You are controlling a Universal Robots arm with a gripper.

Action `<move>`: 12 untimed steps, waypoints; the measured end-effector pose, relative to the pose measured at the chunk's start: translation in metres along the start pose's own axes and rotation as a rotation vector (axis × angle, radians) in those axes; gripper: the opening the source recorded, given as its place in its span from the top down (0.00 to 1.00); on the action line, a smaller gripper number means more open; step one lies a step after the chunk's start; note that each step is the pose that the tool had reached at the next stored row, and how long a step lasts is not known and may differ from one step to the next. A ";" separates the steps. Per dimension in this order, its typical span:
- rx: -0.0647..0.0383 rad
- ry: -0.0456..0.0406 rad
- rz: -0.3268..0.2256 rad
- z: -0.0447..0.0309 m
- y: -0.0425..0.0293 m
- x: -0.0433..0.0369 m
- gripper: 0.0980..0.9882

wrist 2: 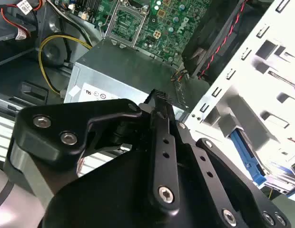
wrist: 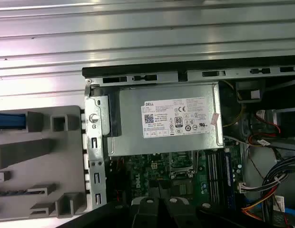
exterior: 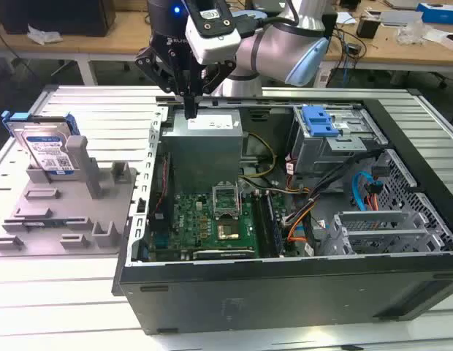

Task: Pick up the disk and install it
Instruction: 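Reach for the disk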

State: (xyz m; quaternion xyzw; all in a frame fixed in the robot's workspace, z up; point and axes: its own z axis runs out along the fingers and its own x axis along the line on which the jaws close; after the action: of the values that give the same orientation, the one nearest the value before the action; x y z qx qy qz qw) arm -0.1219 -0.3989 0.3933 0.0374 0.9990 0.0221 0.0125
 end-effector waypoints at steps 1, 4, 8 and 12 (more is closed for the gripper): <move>0.000 0.0000 0.000 0.0000 0.0000 0.0000 0.99; 0.000 0.0000 0.000 0.0000 0.0000 0.0000 0.99; 0.000 -0.0001 0.000 0.0002 0.0021 0.0062 0.99; 0.000 -0.0001 0.000 0.0015 0.0120 0.0292 0.99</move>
State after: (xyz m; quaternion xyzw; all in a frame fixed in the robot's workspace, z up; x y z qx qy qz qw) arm -0.1501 -0.3847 0.3916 0.0375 0.9990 0.0221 0.0125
